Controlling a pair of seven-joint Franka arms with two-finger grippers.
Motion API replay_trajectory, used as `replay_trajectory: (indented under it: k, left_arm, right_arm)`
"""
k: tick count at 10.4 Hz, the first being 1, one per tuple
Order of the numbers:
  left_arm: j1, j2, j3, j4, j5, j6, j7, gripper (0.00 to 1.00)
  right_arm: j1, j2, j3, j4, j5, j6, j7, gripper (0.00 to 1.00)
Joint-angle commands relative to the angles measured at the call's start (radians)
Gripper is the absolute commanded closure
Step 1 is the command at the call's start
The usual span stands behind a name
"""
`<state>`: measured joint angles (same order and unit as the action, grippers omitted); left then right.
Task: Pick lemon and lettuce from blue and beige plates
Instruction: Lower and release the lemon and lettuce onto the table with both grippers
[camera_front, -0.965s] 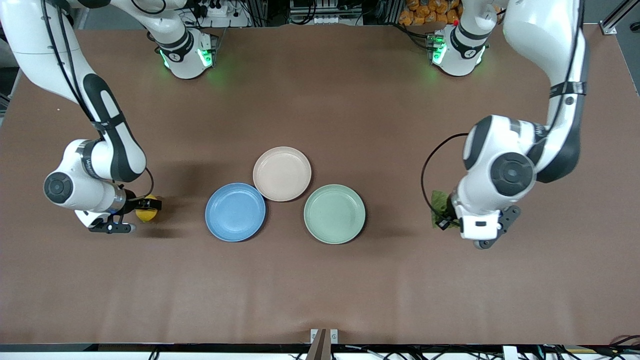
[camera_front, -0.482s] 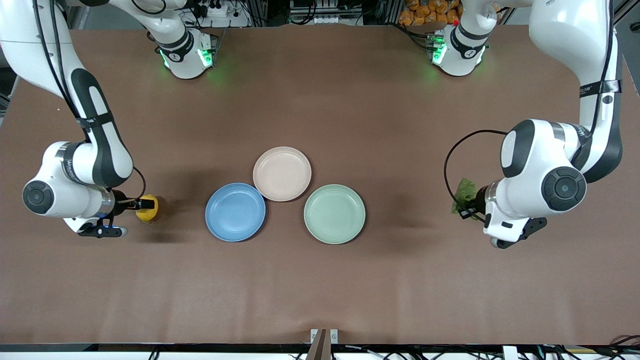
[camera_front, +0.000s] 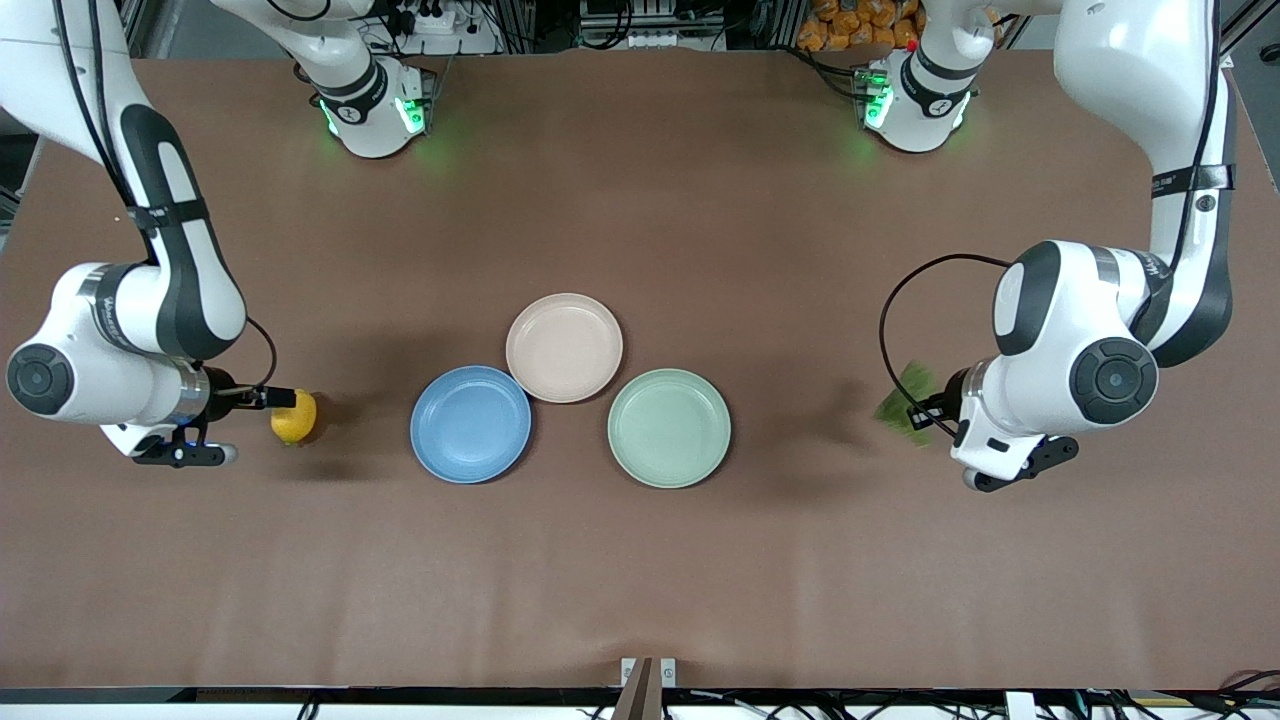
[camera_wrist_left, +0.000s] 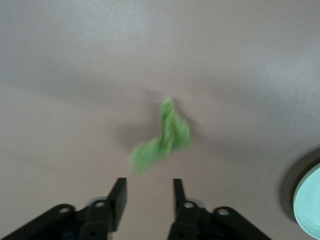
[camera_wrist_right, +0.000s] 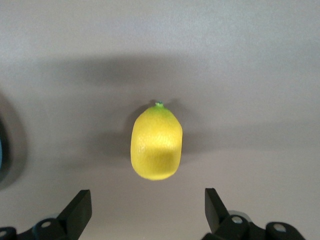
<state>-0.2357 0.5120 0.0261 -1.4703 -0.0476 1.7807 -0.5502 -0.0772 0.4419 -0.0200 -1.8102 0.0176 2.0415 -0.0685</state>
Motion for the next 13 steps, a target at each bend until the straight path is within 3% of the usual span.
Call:
replay_trajectory:
  k: [1,5,9,13]
  left_arm:
    - [0.038,-0.067,-0.002,-0.071,-0.018,-0.004,0.054,0.0]
    - [0.085,-0.112,0.0,-0.139,-0.015,0.008,0.157,0.0]
    - [0.084,-0.283,0.0,-0.425,-0.014,0.213,0.157,0.0]
    - [0.082,-0.439,-0.003,-0.586,-0.002,0.224,0.159,0.0]
  right_arm:
    - [-0.007,-0.113,0.006,-0.142,-0.015,0.04,0.018,0.0]
    - [-0.003,-0.215,0.006,-0.297,-0.015,0.131,0.018,0.0]
    - [-0.006,-0.307,0.006,-0.379,-0.016,0.131,0.012,0.0]
    - [-0.009,-0.361,0.006,-0.409,-0.016,0.123,0.012,0.0]
